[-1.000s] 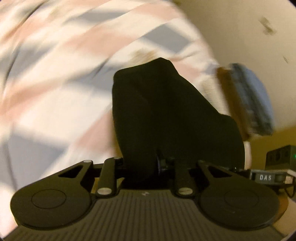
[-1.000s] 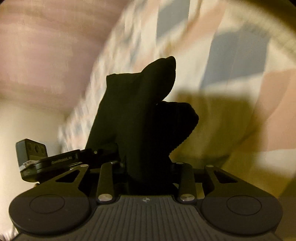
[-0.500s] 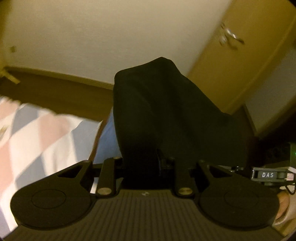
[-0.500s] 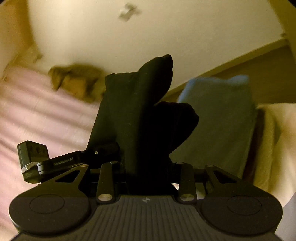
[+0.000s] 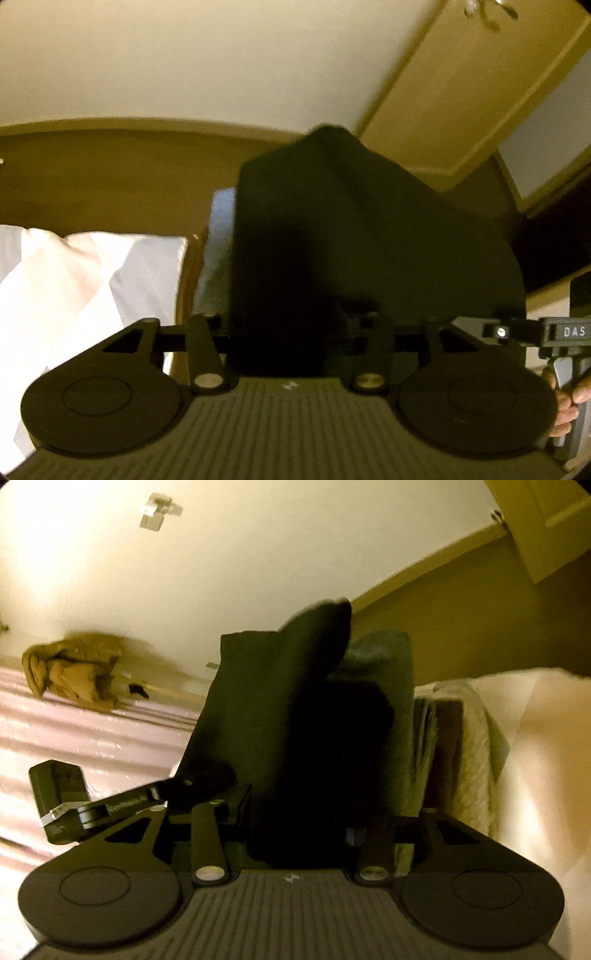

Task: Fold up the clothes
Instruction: 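Carry the bundle to the clothes stack and lower it on top with both grippers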

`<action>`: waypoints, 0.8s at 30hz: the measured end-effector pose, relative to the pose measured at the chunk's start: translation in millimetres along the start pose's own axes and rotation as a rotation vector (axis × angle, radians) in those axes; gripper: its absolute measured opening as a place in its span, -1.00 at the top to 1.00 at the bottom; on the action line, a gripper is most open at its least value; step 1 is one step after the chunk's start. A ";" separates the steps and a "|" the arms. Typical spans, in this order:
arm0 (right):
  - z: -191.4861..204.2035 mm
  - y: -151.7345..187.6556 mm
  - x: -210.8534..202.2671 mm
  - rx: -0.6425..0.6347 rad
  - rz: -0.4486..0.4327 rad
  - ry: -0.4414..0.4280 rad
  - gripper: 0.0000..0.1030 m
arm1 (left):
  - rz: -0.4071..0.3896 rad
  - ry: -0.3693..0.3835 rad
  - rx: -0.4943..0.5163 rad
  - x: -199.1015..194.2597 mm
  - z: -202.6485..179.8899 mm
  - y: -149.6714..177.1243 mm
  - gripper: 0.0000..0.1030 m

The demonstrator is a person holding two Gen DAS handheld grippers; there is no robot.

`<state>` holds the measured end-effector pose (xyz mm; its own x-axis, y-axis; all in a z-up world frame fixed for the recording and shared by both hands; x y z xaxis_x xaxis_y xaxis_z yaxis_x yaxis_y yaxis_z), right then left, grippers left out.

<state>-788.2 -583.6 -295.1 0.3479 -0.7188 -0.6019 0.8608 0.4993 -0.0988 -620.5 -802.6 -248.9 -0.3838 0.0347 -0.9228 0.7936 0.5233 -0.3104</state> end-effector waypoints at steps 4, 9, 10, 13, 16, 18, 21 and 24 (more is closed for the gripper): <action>15.3 5.4 -36.7 -0.209 -0.026 0.126 0.01 | -0.174 -0.220 -0.014 -55.5 3.2 17.8 0.30; 73.2 49.0 -66.4 -0.764 -0.160 0.282 -0.25 | -0.320 -0.229 0.082 -92.2 -44.1 81.1 0.44; 82.8 63.5 -64.7 -0.868 -0.158 0.281 -0.32 | -0.316 -0.254 0.102 -86.3 -52.5 93.4 0.45; 94.4 100.6 -45.0 -1.100 -0.118 0.281 -0.50 | -0.258 -0.313 0.095 -52.8 -62.6 123.5 0.49; 82.6 120.3 -10.3 -1.230 -0.037 0.360 -0.48 | -0.247 -0.324 0.059 -19.7 -73.2 133.6 0.51; 62.5 117.8 4.9 -1.253 -0.005 0.388 -0.49 | -0.249 -0.330 0.037 -6.4 -74.9 132.5 0.49; 50.7 108.8 10.2 -1.250 0.018 0.351 -0.54 | -0.250 -0.329 0.011 10.6 -76.4 132.7 0.48; 56.0 104.5 5.3 -1.255 0.040 0.334 -0.52 | -0.258 -0.347 -0.001 7.6 -80.9 128.0 0.48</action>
<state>-675.7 -562.4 -264.2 0.0998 -0.6287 -0.7712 -0.1448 0.7576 -0.6364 -560.0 -666.5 -277.1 -0.3880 -0.3854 -0.8372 0.6918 0.4784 -0.5409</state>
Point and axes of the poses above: each gripper's, at about its wrist camera, not at the fingertips, and x roughly the way its jaws point, z to its left, y to its underside, the point moved 4 cm from there along x, roughly the way its jaws point, and after that the axes turned 10 degrees about z, right-handed, at the moved point
